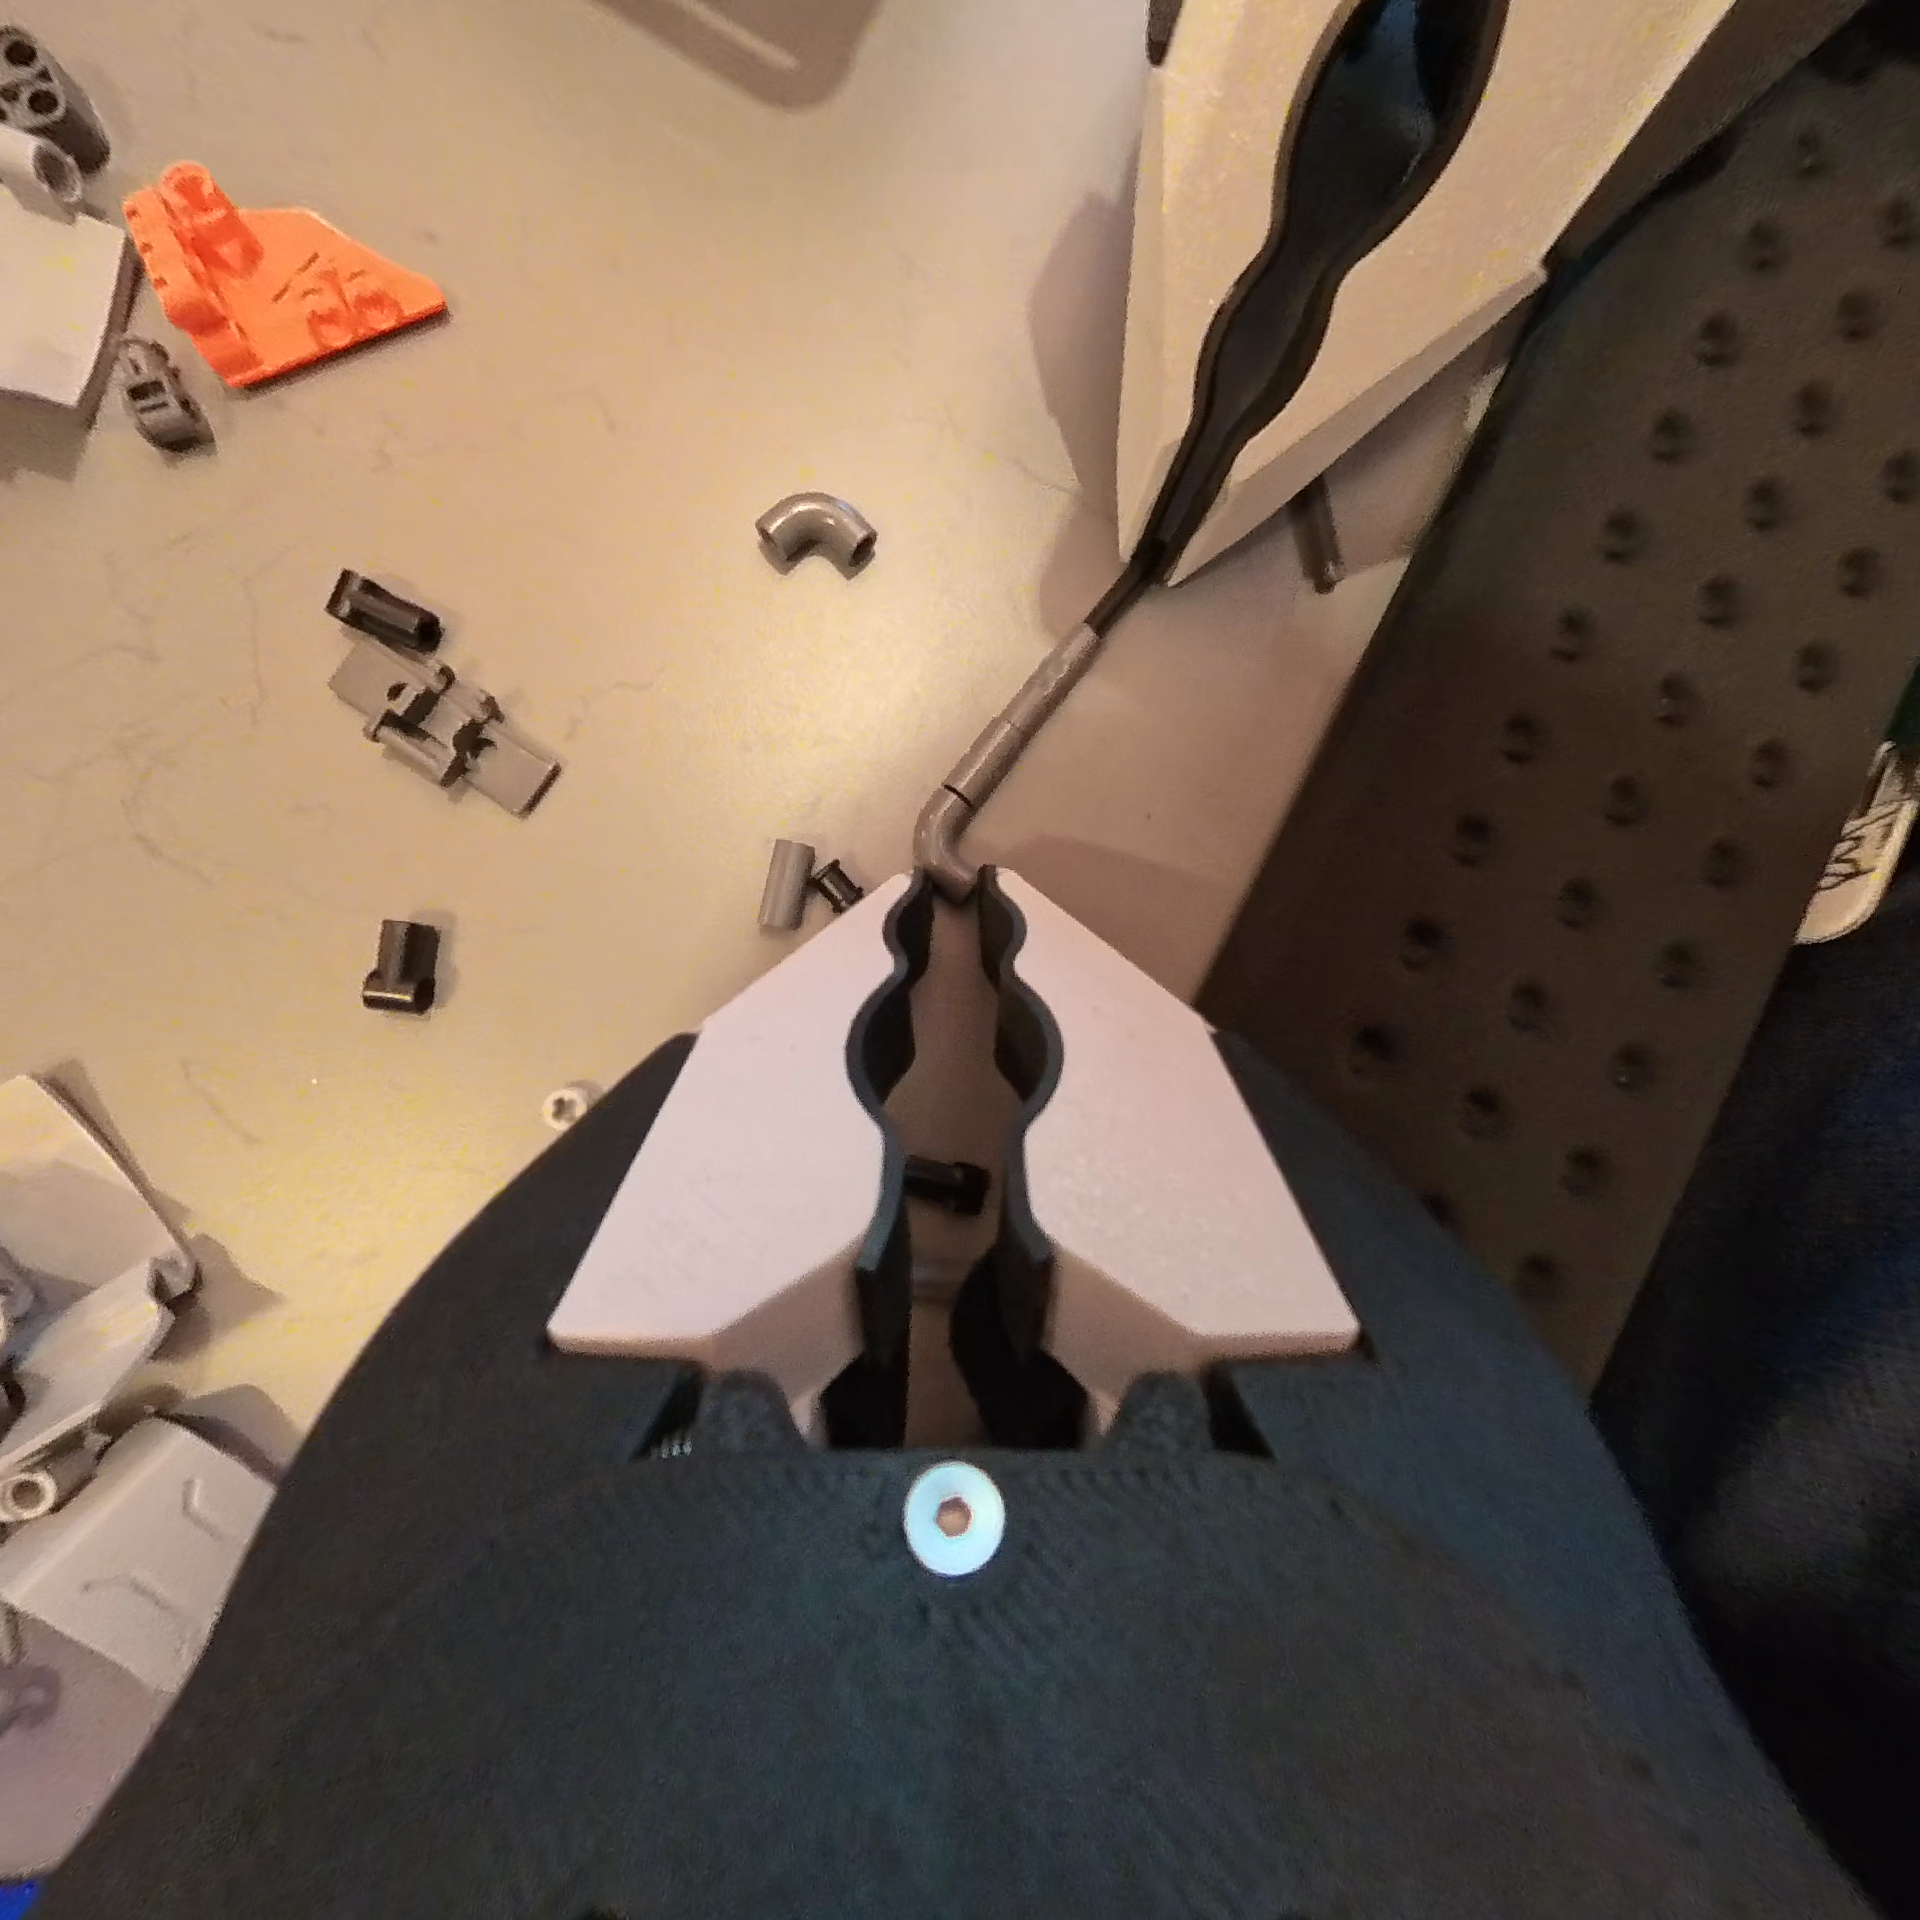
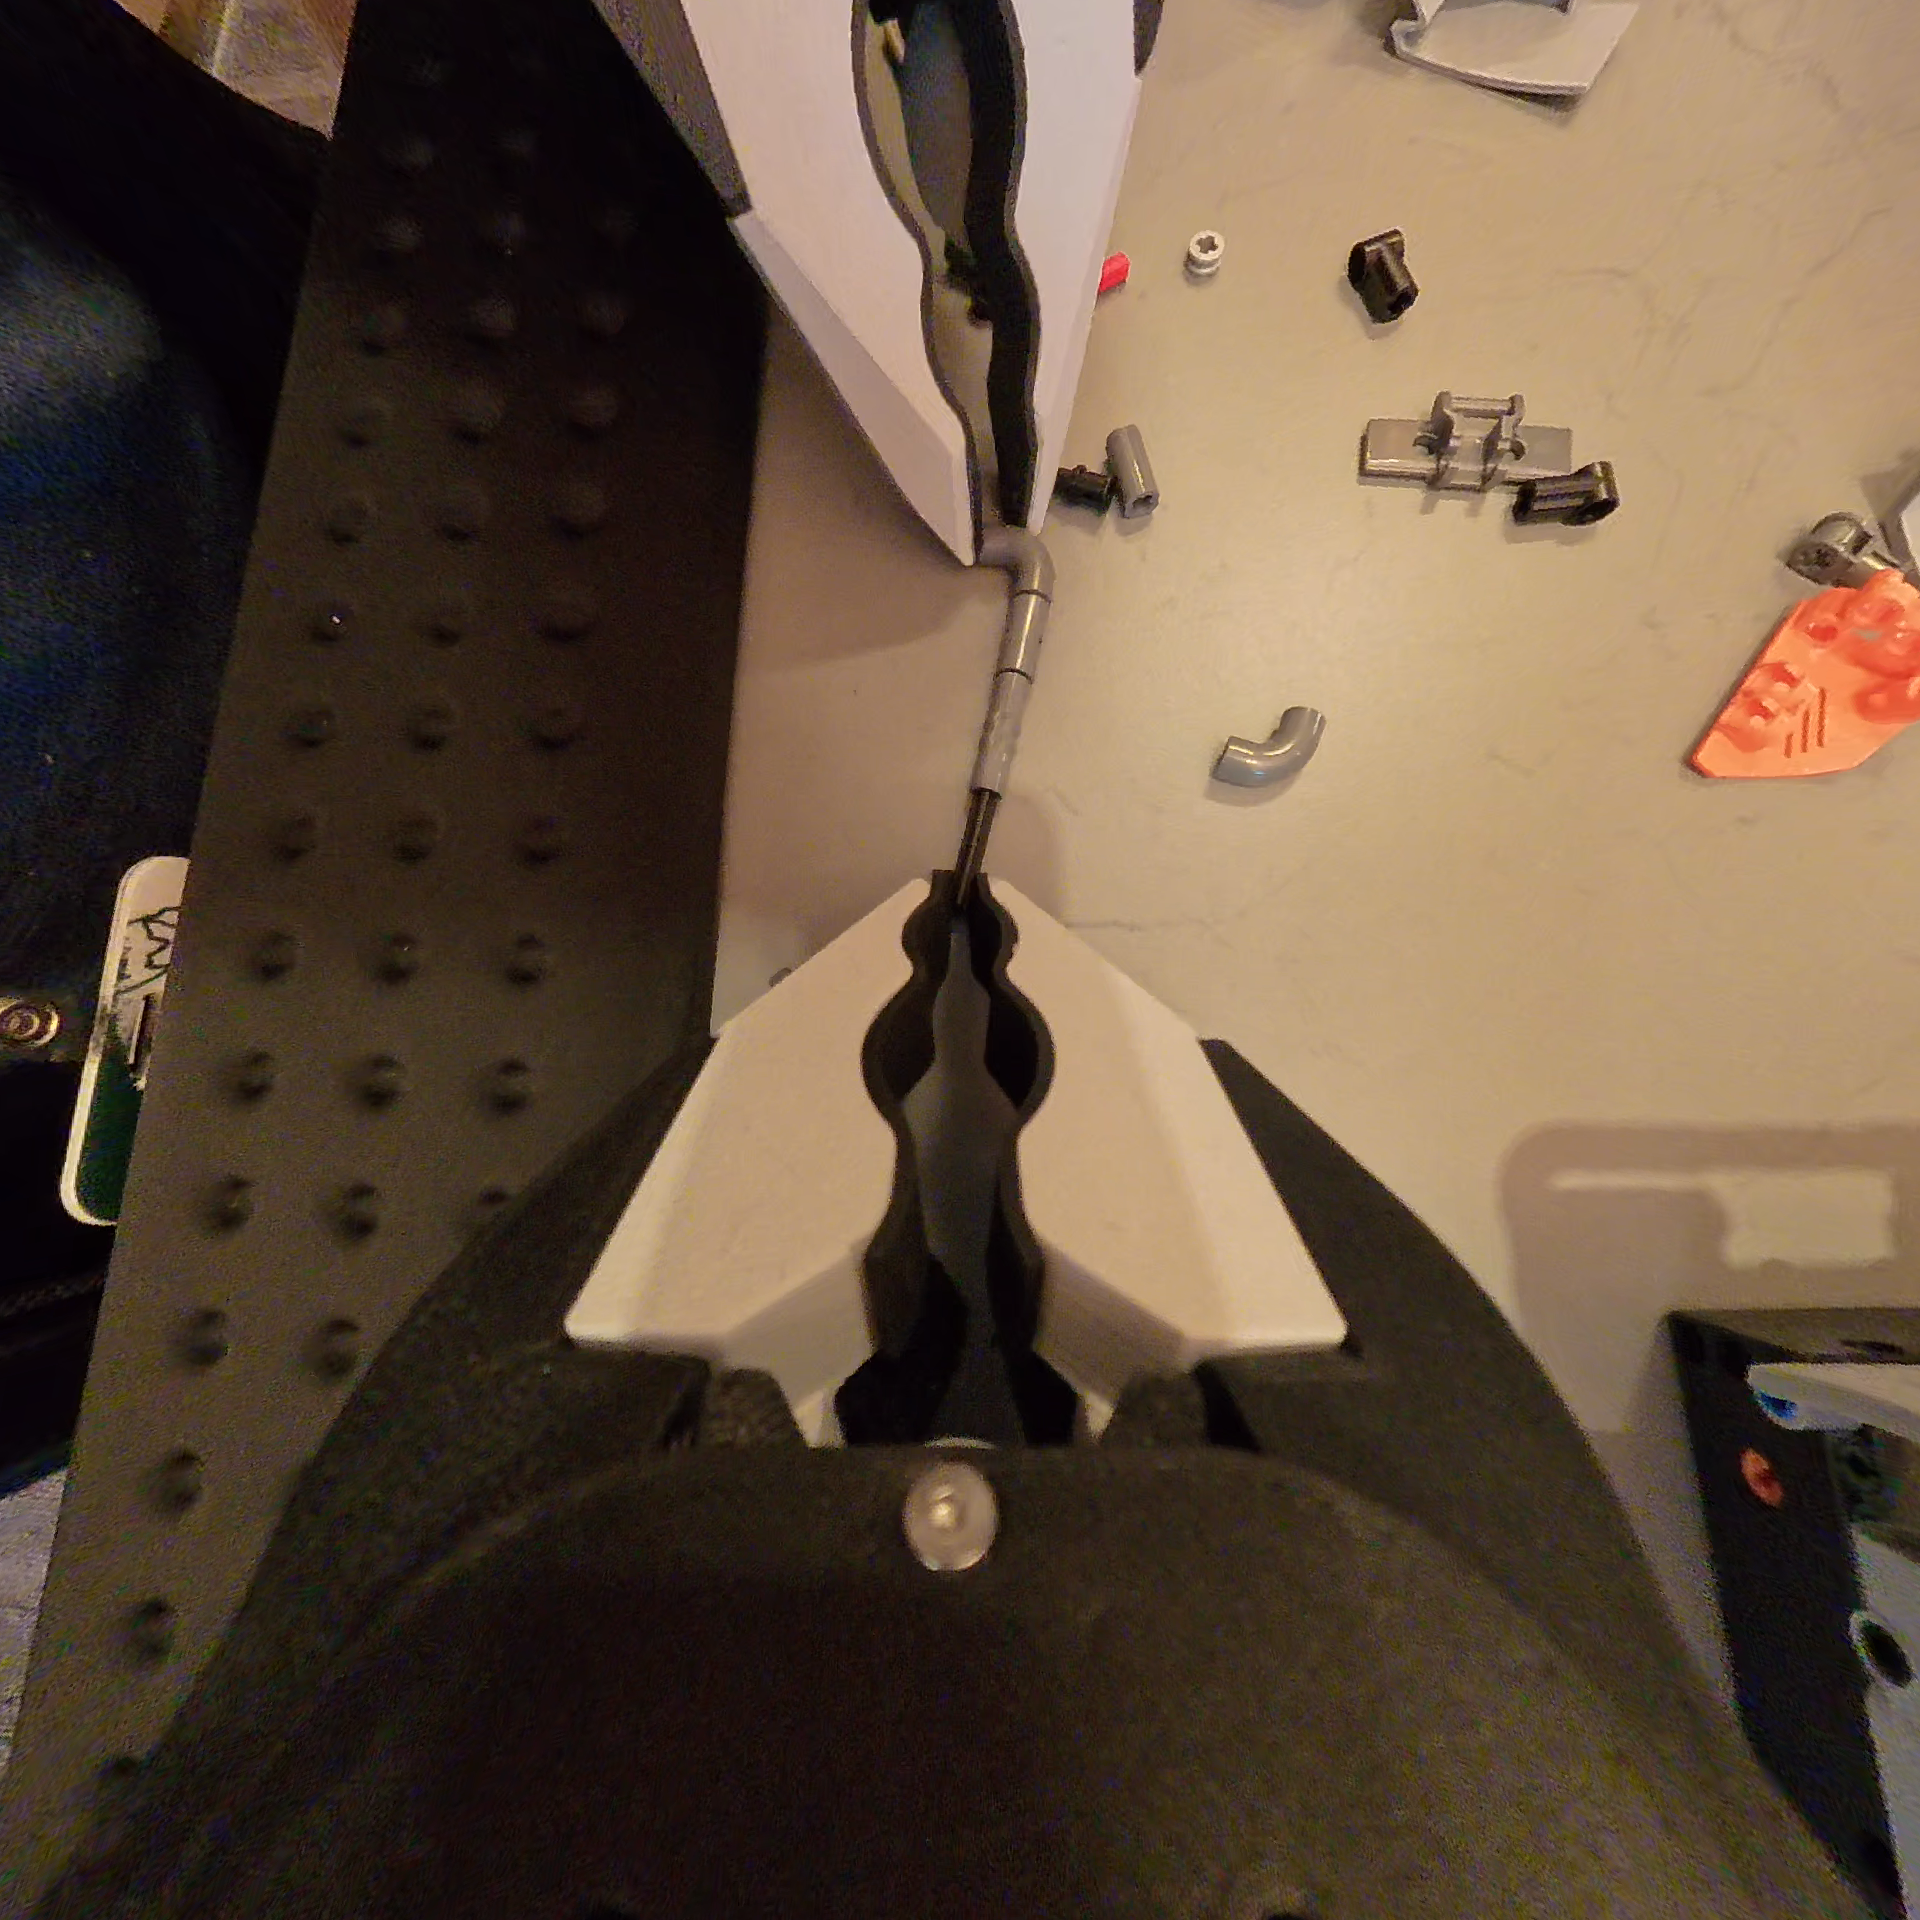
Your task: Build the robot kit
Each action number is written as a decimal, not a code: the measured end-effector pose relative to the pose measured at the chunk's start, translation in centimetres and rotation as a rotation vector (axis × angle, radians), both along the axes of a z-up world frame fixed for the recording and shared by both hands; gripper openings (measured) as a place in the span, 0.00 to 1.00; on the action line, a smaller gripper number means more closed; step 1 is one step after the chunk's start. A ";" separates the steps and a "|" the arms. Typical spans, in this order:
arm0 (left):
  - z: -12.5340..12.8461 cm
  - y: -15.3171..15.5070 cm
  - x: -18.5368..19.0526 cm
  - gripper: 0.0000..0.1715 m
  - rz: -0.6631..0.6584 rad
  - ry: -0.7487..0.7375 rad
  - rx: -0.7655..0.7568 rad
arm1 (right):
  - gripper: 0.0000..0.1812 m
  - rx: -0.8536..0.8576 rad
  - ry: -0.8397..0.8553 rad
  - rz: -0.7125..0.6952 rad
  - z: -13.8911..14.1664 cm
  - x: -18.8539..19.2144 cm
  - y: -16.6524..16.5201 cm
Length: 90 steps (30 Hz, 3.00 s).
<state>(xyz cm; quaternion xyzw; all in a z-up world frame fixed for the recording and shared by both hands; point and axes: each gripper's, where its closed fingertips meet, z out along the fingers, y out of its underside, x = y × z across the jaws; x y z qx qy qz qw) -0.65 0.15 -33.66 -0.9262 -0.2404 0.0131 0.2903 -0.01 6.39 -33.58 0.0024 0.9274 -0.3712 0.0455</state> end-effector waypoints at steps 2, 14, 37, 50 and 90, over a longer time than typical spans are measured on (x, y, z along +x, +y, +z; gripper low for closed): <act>0.0 0.1 0.0 0.04 -0.029 0.028 -0.029 | 0.01 -0.004 0.001 0.002 0.0 0.0 0.0; -0.1 1.1 0.6 0.03 -0.275 0.086 -0.054 | 0.00 -0.010 -0.007 0.057 0.0 0.4 -0.5; 1.6 -0.5 -2.2 0.12 -0.109 0.137 -0.057 | 0.07 -0.076 -0.032 -0.211 2.5 -1.8 0.7; -0.1 -0.8 -1.7 0.04 -0.192 0.098 -0.104 | 0.08 -0.087 -0.021 -0.316 3.3 -3.6 -0.4; 9.3 3.4 -1.9 0.08 0.107 -0.311 0.682 | 0.09 -0.193 0.426 -0.346 8.4 -2.8 -4.1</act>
